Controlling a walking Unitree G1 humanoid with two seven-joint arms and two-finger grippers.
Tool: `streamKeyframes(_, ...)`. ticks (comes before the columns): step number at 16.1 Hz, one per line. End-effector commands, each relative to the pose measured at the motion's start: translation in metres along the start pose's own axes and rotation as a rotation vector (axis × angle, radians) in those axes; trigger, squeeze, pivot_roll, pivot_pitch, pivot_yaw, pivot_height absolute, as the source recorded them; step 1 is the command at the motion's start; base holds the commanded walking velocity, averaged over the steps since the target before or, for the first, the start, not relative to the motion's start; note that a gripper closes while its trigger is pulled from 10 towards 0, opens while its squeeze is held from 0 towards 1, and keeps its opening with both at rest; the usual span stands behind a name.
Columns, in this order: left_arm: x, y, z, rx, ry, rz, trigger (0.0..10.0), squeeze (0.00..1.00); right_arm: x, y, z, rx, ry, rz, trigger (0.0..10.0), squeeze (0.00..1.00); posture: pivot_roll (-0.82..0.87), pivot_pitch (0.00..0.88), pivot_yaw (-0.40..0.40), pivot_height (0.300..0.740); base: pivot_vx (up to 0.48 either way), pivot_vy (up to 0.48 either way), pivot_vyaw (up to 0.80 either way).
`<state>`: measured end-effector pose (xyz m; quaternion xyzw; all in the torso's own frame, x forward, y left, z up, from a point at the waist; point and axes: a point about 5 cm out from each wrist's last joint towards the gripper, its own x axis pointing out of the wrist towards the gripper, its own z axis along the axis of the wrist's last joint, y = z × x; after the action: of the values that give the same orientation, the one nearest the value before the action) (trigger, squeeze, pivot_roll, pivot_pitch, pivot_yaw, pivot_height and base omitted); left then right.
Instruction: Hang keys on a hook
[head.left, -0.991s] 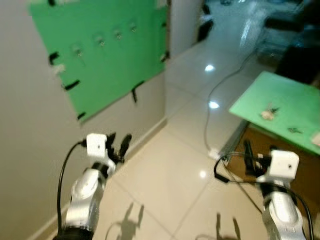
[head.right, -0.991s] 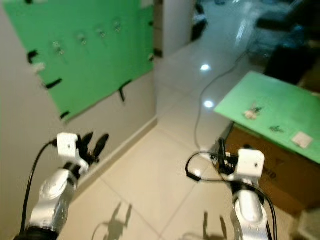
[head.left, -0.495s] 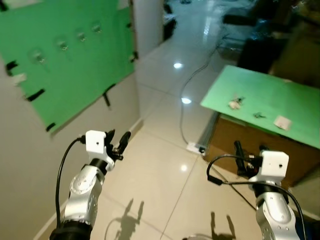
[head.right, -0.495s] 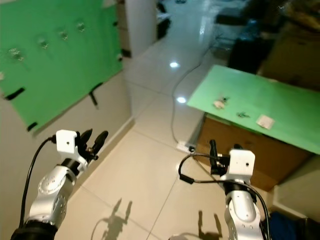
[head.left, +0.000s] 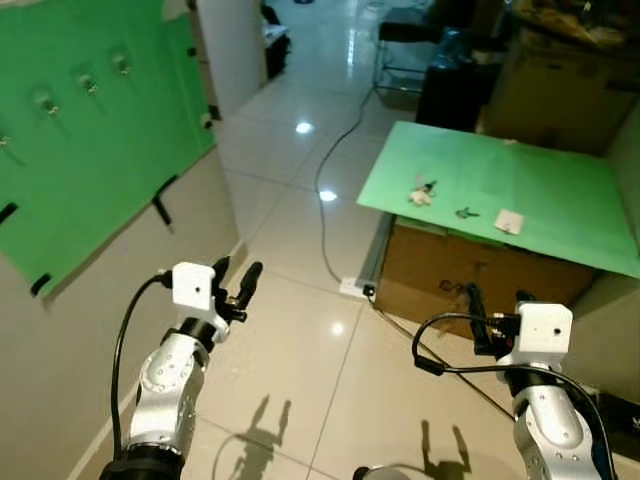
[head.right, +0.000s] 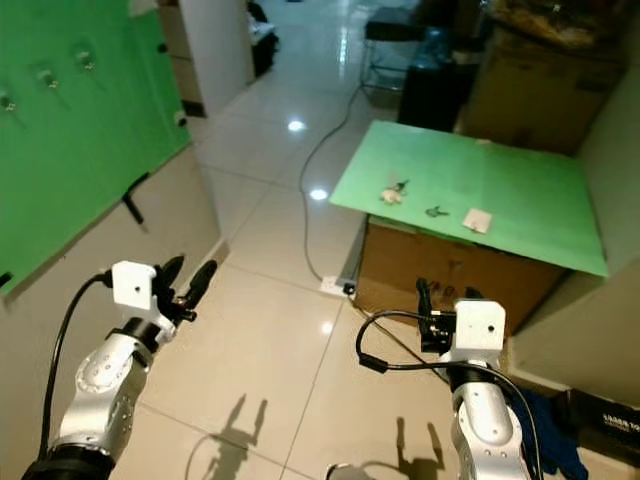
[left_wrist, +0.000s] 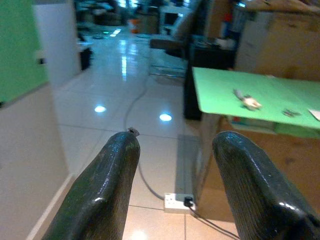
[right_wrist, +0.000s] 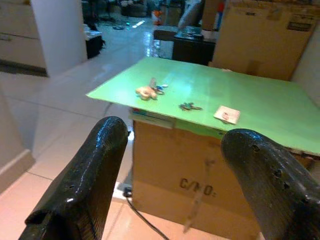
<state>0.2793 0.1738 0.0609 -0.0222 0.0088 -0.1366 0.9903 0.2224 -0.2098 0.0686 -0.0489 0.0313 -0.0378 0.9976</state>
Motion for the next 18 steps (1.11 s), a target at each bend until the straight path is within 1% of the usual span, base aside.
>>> streamKeyframes(1,-0.001,-0.001,0.000,0.028,-0.001,-0.005,10.0,0.00,0.001,0.001,-0.001,-0.009,-0.001,0.019,10.0,0.00,-0.16,0.000,0.038,0.740,0.000,0.000,-0.80)
streamKeyframes(2,0.001,-0.005,0.000,0.042,0.003,-0.025,10.0,0.00,0.001,0.001,-0.001,-0.008,0.002,0.023,10.0,0.00,-0.16,0.000,0.037,0.740,0.000,0.000,-0.80)
streamKeyframes(3,0.001,-0.005,0.000,0.042,0.003,-0.025,10.0,0.00,0.001,0.001,-0.001,-0.008,0.002,0.023,10.0,0.00,-0.16,0.000,0.037,0.740,0.000,0.000,-0.80)
streamKeyframes(4,0.002,-0.009,0.000,0.010,-0.004,-0.042,10.0,0.00,0.001,0.001,-0.002,-0.009,0.004,0.027,10.0,0.00,-0.15,0.000,0.035,0.740,0.274,-0.390,-0.80)
streamKeyframes(6,0.007,-0.012,0.001,0.010,-0.005,-0.045,10.0,0.00,0.001,0.002,-0.004,-0.008,0.008,0.033,10.0,0.00,-0.15,0.000,0.036,0.740,0.302,-0.369,-0.80)
streamKeyframes(8,0.011,-0.014,0.002,-0.010,-0.002,-0.045,10.0,0.00,0.001,0.003,-0.008,-0.011,0.016,0.039,10.0,0.00,-0.15,0.000,0.038,0.740,0.322,-0.352,-0.80)
streamKeyframes(10,0.012,-0.014,0.000,-0.039,0.015,-0.020,10.0,0.00,0.002,0.004,-0.010,-0.010,0.022,0.051,10.0,0.00,-0.16,0.000,0.042,0.740,0.351,-0.324,-0.80)
streamKeyframes(11,0.013,-0.013,0.000,-0.049,0.015,-0.009,10.0,0.00,0.003,0.004,-0.011,-0.010,0.025,0.054,10.0,0.00,-0.16,0.000,0.043,0.740,0.364,-0.311,-0.45)
streamKeyframes(14,0.017,-0.017,0.001,-0.057,0.020,0.002,10.0,0.00,0.004,0.002,-0.011,-0.018,0.036,0.035,10.0,0.00,-0.16,0.000,0.044,0.740,0.385,-0.281,0.00)
streamKeyframes(15,0.018,-0.019,0.002,-0.036,0.018,-0.011,10.0,0.33,0.005,0.002,-0.010,-0.023,0.037,0.029,10.0,0.00,-0.17,0.000,0.045,0.740,0.398,-0.266,0.00)
streamKeyframes(16,0.019,-0.021,0.002,-0.022,0.022,-0.014,10.0,1.00,0.005,0.001,-0.009,-0.028,0.037,0.023,10.0,0.00,-0.17,0.000,0.045,0.740,0.412,-0.240,0.00)
streamKeyframes(18,0.023,-0.013,-0.002,-0.041,0.066,0.058,10.0,1.00,0.005,0.002,-0.009,-0.037,0.044,0.018,10.0,0.00,-0.17,0.000,0.046,0.740,0.416,0.000,0.00)
